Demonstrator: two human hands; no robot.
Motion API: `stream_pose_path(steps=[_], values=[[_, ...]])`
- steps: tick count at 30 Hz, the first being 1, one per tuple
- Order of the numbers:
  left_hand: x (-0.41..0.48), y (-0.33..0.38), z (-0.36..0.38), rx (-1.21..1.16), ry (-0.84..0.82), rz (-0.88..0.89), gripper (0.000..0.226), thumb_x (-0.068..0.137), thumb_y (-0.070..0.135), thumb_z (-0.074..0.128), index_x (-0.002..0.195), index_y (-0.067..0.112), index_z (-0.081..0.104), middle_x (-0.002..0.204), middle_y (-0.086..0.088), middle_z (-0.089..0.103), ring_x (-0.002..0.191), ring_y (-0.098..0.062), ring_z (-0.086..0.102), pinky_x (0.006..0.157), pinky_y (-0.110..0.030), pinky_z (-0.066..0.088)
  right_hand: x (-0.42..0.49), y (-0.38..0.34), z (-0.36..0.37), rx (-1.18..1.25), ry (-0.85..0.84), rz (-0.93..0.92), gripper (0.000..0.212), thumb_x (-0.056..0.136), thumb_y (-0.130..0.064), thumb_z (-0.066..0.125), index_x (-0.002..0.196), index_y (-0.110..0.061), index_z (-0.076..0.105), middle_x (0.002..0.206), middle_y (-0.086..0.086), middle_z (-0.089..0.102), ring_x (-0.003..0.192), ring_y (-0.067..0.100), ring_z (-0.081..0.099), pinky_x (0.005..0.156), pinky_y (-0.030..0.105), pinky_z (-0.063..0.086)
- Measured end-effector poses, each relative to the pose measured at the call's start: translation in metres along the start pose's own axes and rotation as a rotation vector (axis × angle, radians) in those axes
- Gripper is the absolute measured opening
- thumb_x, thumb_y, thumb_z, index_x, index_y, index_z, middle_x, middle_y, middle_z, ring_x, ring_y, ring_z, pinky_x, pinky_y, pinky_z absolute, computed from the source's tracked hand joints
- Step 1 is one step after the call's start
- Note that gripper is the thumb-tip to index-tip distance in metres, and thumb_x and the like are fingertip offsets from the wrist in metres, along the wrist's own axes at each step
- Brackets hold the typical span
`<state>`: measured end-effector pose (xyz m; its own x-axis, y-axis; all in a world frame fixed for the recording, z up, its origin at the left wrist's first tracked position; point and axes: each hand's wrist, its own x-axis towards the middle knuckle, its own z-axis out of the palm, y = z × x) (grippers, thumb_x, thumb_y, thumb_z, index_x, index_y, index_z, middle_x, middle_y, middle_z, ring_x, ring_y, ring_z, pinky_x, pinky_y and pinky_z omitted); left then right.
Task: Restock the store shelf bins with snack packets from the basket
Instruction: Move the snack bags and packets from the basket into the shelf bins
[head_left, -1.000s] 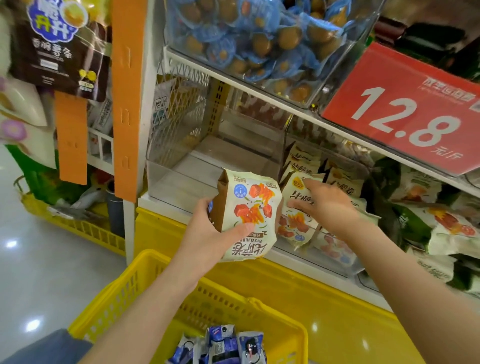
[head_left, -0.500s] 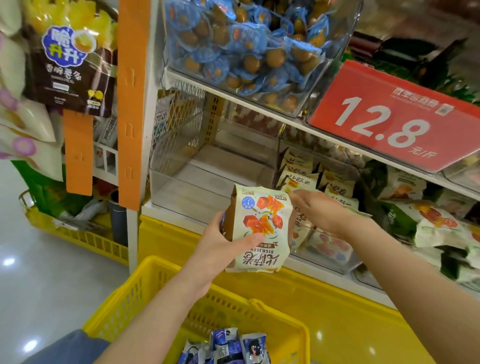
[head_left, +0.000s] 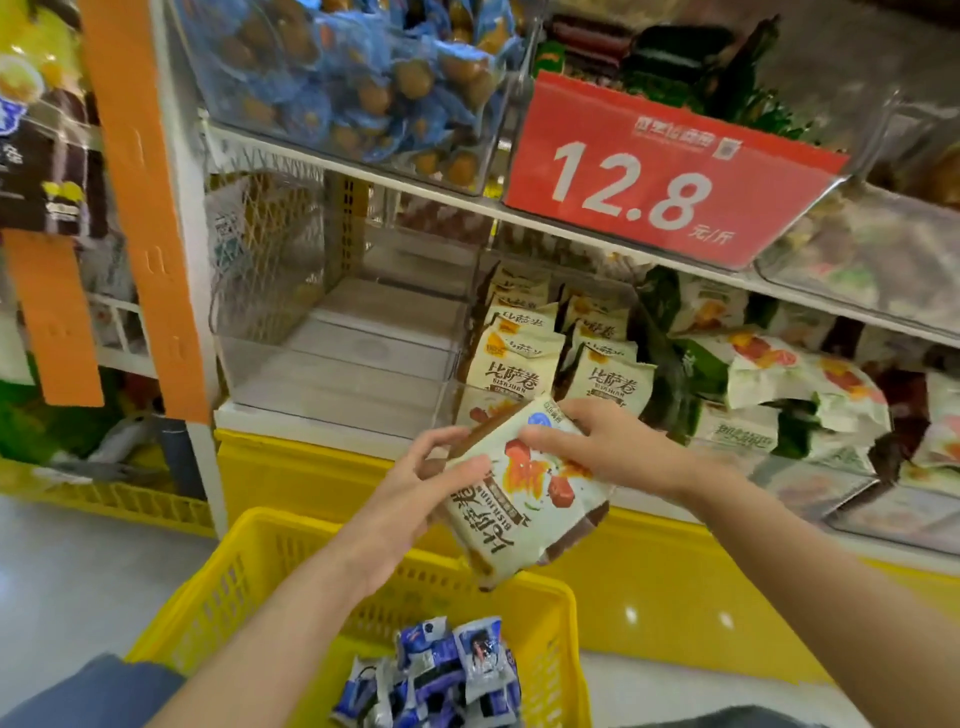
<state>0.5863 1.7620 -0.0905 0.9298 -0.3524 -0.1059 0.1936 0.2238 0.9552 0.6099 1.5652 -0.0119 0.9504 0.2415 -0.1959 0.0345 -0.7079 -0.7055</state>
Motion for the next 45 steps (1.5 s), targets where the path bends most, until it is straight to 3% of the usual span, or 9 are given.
stream_pose_path(steps=[4, 9, 14, 18, 23, 31, 35, 41, 45], values=[[-0.003, -0.005, 0.003, -0.079, 0.028, -0.035, 0.066, 0.059, 0.041, 0.074, 0.118, 0.024, 0.051, 0.108, -0.001, 0.069, 0.096, -0.018, 0.067, 0.078, -0.028, 0.052, -0.005, 0.028, 0.021, 0.502, 0.288, 0.033, 0.031, 0.088, -0.042, 0.058, 0.102, -0.016, 0.065, 0.09, 0.001, 0.075, 0.078, 0.014, 0.072, 0.062, 0.026, 0.058], [-0.004, -0.01, 0.008, -0.12, 0.098, 0.013, 0.062, 0.058, 0.034, 0.076, 0.116, 0.023, 0.056, 0.104, 0.004, 0.071, 0.096, -0.013, 0.067, 0.08, -0.029, 0.051, -0.009, 0.038, 0.046, 0.791, 0.162, 0.134, 0.03, 0.084, -0.039, 0.062, 0.103, -0.015, 0.064, 0.094, 0.002, 0.075, 0.083, 0.01, 0.071, 0.064, 0.022, 0.055], [-0.004, -0.009, 0.007, -0.194, 0.269, 0.089, 0.06, 0.055, 0.033, 0.075, 0.113, 0.025, 0.061, 0.103, 0.003, 0.071, 0.094, -0.016, 0.068, 0.069, -0.032, 0.053, -0.017, 0.043, 0.055, 0.454, -0.077, 0.171, 0.059, 0.069, -0.05, 0.072, 0.115, -0.017, 0.056, 0.097, -0.006, 0.073, 0.087, 0.006, 0.07, 0.07, 0.019, 0.056], [-0.004, -0.01, 0.009, 0.22, 0.341, 0.226, 0.046, 0.069, 0.023, 0.077, 0.107, 0.037, 0.054, 0.099, 0.016, 0.067, 0.088, 0.001, 0.065, 0.06, -0.016, 0.053, -0.02, 0.046, 0.042, 0.185, 0.264, -0.081, 0.071, 0.066, -0.042, 0.078, 0.124, -0.033, 0.038, 0.119, -0.03, 0.049, 0.111, -0.013, 0.048, 0.093, 0.007, 0.04], [-0.009, -0.017, 0.021, 0.636, 0.072, 0.296, 0.048, 0.068, 0.029, 0.079, 0.097, 0.051, 0.048, 0.097, 0.045, 0.054, 0.092, 0.02, 0.053, 0.066, 0.0, 0.043, -0.04, 0.047, 0.027, -0.174, 0.198, -0.274, 0.079, 0.06, -0.054, 0.077, 0.13, -0.039, 0.044, 0.125, -0.032, 0.047, 0.117, -0.014, 0.041, 0.101, 0.011, 0.036], [0.004, -0.013, 0.038, 0.793, -0.169, 0.289, 0.05, 0.066, 0.044, 0.075, 0.105, 0.054, 0.046, 0.099, 0.03, 0.059, 0.095, 0.014, 0.053, 0.073, -0.004, 0.043, -0.051, 0.058, 0.025, -0.221, 0.088, -0.219, 0.056, 0.06, -0.06, 0.077, 0.109, -0.042, 0.056, 0.098, -0.015, 0.068, 0.088, -0.001, 0.061, 0.081, 0.032, 0.051], [0.024, 0.012, 0.047, 0.875, -0.1, 0.394, 0.053, 0.073, 0.062, 0.053, 0.122, 0.052, 0.037, 0.109, 0.036, 0.044, 0.104, 0.015, 0.046, 0.07, -0.008, 0.042, -0.053, 0.055, -0.01, -0.149, 0.263, -0.144, 0.053, 0.048, -0.072, 0.064, 0.092, -0.046, 0.051, 0.087, -0.017, 0.068, 0.081, -0.005, 0.065, 0.071, 0.026, 0.057], [0.076, 0.02, 0.034, 1.323, 0.114, 0.503, 0.045, 0.093, 0.044, 0.042, 0.135, 0.03, 0.036, 0.136, 0.012, 0.043, 0.123, -0.006, 0.038, 0.104, -0.031, 0.03, -0.032, 0.042, -0.089, -0.365, 0.826, -0.152, 0.063, 0.056, -0.076, 0.049, 0.096, -0.028, 0.049, 0.08, -0.015, 0.061, 0.068, 0.0, 0.06, 0.052, 0.021, 0.048], [0.094, 0.008, 0.029, 1.425, 0.145, 0.561, 0.039, 0.093, 0.04, 0.041, 0.129, 0.026, 0.043, 0.129, 0.007, 0.047, 0.119, -0.01, 0.042, 0.104, -0.031, 0.031, 0.006, 0.038, -0.097, -0.727, 0.736, -0.036, 0.073, 0.064, -0.077, 0.047, 0.111, -0.021, 0.045, 0.082, -0.007, 0.06, 0.066, 0.013, 0.056, 0.05, 0.025, 0.041]])
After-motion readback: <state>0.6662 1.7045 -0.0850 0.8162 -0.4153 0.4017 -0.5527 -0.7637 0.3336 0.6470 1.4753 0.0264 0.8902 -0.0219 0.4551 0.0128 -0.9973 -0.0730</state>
